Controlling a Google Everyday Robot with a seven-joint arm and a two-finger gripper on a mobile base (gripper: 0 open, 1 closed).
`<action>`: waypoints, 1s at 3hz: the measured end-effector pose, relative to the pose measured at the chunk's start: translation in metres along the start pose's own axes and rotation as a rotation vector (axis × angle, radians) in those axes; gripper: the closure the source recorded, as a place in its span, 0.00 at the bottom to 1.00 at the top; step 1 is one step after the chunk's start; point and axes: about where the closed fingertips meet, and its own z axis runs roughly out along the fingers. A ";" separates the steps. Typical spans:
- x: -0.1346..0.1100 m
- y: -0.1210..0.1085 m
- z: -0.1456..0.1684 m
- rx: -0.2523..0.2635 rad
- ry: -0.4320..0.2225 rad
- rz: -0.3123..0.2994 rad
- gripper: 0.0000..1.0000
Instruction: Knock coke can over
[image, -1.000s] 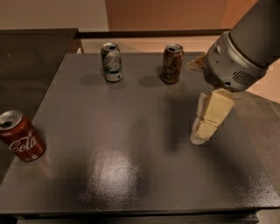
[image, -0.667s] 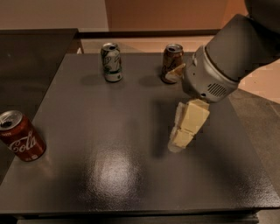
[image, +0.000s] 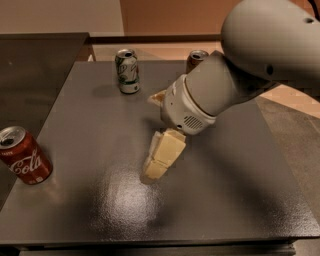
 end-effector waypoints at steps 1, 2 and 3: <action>-0.027 0.001 0.030 0.002 -0.082 0.012 0.00; -0.054 0.001 0.057 0.001 -0.148 -0.015 0.00; -0.077 0.007 0.075 -0.015 -0.220 -0.047 0.00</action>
Offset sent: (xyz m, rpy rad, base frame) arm 0.0097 0.1224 -0.0151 0.2309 -0.0377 0.0511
